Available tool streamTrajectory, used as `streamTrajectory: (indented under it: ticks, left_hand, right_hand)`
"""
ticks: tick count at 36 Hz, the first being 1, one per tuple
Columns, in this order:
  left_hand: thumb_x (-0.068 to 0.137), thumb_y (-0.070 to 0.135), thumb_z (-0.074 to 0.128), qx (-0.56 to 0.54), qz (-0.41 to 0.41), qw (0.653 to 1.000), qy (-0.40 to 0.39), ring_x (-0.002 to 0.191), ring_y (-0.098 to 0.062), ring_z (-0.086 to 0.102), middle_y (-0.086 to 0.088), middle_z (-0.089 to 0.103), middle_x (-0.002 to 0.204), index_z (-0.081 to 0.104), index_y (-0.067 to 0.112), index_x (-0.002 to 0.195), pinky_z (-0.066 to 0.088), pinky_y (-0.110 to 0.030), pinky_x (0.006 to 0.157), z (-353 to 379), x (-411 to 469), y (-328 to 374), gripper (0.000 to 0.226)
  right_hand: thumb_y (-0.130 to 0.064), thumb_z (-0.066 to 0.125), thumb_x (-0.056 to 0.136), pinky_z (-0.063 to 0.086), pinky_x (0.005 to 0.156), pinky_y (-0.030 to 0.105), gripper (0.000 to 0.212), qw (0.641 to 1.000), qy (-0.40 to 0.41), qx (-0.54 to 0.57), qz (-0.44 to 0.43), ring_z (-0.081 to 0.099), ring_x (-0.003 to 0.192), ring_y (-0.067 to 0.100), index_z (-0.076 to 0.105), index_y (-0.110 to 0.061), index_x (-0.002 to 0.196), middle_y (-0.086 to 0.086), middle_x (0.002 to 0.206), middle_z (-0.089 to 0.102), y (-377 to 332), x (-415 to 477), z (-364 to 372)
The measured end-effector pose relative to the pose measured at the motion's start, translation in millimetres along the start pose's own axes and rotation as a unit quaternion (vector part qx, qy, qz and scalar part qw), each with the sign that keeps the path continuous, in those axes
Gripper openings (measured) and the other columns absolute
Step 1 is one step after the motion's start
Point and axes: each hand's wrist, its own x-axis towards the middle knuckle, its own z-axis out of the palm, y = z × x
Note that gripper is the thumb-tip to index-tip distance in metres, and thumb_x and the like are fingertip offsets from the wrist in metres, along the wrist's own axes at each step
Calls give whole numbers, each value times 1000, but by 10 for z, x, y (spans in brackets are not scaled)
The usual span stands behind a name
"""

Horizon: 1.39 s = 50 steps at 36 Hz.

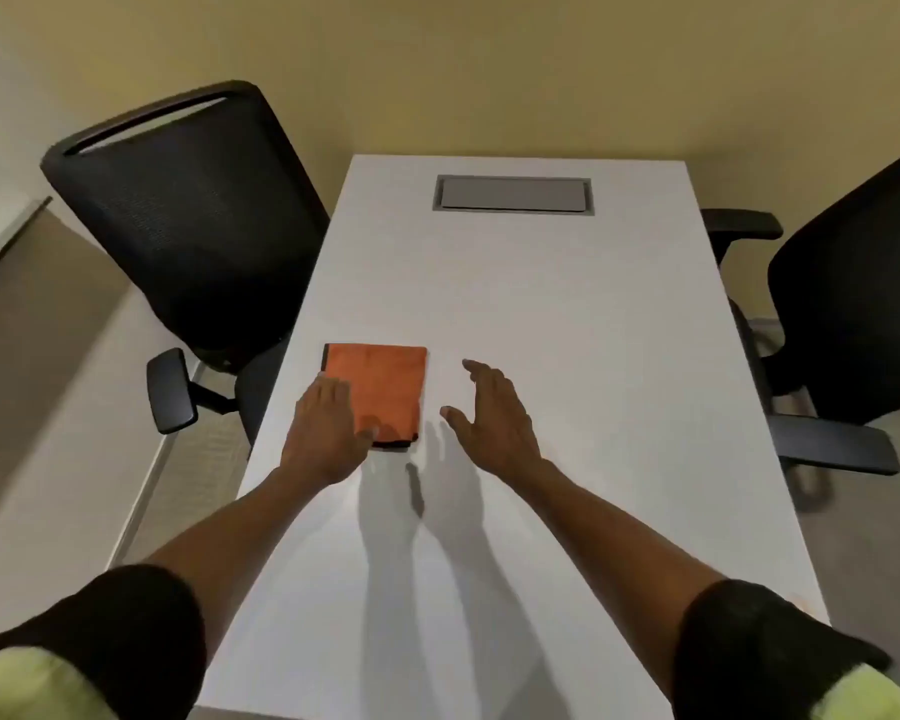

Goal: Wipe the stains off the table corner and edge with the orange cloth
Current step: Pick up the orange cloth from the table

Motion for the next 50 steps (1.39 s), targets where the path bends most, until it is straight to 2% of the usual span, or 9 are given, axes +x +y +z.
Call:
streamTrajectory:
  ticks: [10,16,23,27,29,37,44,46,50]
  left_hand:
    - [100,40,74,-154,-158,974,-40,125,-48,67,-26,68,133,60,-7,133,57,-63,106,218,702,-428,59]
    - [106,34,73,-227,-217,948,-50,123,-47,70,-27,68,135,57,-7,139,60,-61,107,412,1053,-519,55]
    - [106,33,74,-252,-287,923,-47,129,-45,68,-22,66,142,60,-1,142,58,-59,111,509,1349,-652,51]
    - [107,25,72,-286,-324,901,-44,86,-29,66,-19,70,121,59,4,120,53,-39,66,547,1416,-723,29]
    - [105,22,76,-309,-341,887,-47,78,-24,61,-17,70,118,62,3,118,48,-36,60,584,1446,-773,27]
    - [93,16,90,-440,-329,833,-68,103,-34,75,-11,78,114,77,5,118,62,-47,85,498,1400,-830,30]
    - [90,7,90,-542,-282,790,-54,102,-24,76,-2,80,101,78,10,96,56,-30,69,341,1178,-653,14]
    - [90,4,90,-574,-256,776,-50,103,-22,78,-3,82,103,79,8,109,58,-27,72,318,1081,-553,23]
    - [89,0,90,-580,-190,791,-48,89,-6,77,-3,81,104,62,20,148,58,-13,63,296,838,-269,68]
  right_hand:
    - [-44,75,93,55,103,47,65,982,-32,89,166,68,122,27,47,-22,148,4,132,70,82,746,646]
    - [-43,77,87,48,89,37,73,971,-50,103,211,67,119,27,47,-19,149,3,124,72,117,1105,961]
    - [-37,81,84,59,96,45,69,960,-76,116,242,68,115,31,49,-15,141,7,125,70,49,1266,1208]
    - [-29,82,86,59,100,48,63,954,-64,134,260,68,117,32,51,-14,139,8,130,69,35,1308,1284]
    - [-26,82,87,58,102,46,62,954,-50,144,259,67,121,30,53,-15,141,6,134,69,38,1323,1302]
    - [-9,78,82,64,94,47,45,922,9,279,270,75,98,22,69,-18,125,0,93,76,89,1249,1208]
    - [-8,74,83,58,74,28,63,903,71,336,258,73,95,13,58,-33,140,-3,104,74,282,937,846]
    - [-12,75,84,57,73,21,68,905,91,338,243,71,101,7,56,-43,142,-6,112,73,349,771,694]
    - [-2,66,86,59,92,31,73,922,92,317,203,70,96,12,63,-58,133,-6,129,67,502,340,406]
